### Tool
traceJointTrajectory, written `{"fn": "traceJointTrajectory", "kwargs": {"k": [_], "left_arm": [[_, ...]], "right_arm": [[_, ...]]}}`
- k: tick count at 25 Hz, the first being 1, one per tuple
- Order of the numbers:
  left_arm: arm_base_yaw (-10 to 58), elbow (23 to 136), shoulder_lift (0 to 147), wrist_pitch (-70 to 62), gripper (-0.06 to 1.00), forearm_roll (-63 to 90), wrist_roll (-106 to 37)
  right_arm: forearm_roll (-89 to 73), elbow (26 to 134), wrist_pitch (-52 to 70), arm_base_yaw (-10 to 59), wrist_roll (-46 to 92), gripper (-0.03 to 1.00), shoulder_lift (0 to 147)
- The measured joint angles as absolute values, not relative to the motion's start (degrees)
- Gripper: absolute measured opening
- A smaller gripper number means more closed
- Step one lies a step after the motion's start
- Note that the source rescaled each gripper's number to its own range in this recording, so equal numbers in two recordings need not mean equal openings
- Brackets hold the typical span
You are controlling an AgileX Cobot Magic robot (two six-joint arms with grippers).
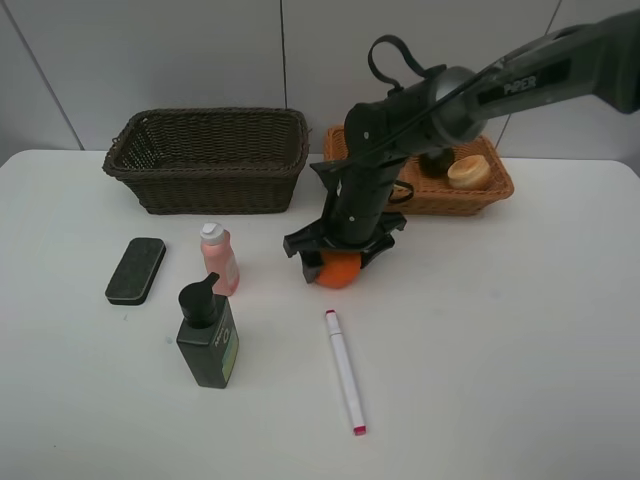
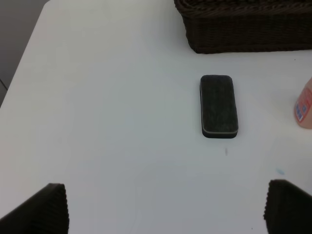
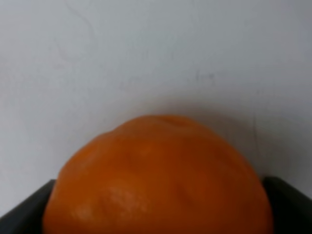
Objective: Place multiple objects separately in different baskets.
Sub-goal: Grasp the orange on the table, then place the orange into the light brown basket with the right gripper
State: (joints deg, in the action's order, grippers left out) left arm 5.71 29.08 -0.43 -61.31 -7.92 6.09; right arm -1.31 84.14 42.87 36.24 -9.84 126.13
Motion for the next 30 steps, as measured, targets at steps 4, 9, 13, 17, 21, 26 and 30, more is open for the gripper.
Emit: {"fn": "traceJointTrajectory", "kwargs": {"k": [4, 9, 13, 17, 21, 26, 30], "left_arm": [[5.7, 29.1, -0.4, -61.3, 1.0, -7.9, 6.1], [5.7, 29.1, -0.4, -61.3, 1.0, -7.9, 6.1], [5.7, 29.1, -0.4, -61.3, 1.0, -7.9, 6.1], [5.7, 29.1, -0.4, -61.3, 1.0, -7.9, 6.1], [5.7, 29.1, -0.4, -61.3, 1.0, -7.9, 6.1], [5.7, 29.1, -0.4, -61.3, 1.0, -7.9, 6.1], [5.7, 29.1, -0.4, -61.3, 1.0, -7.9, 6.1]], "right_arm": [[-1.3, 84.1, 42.9, 36.2, -9.8, 0.85, 126.1], [-1.3, 84.1, 43.0, 36.2, -9.8, 0.85, 126.1], [-1.3, 84.1, 43.6, 36.2, -9.8, 0.85, 125.8], [-1.2, 83.9, 45.0, 36.2, -9.8, 0.85, 121.8], [0.0, 83.9, 46.7, 36.2, -9.8, 0.85, 114.9], [3.7, 83.9, 46.4, 34.0, -9.8, 0.85, 108.0], [6.1, 85.4, 46.1, 30.9, -9.8, 0.85, 106.6]]}}
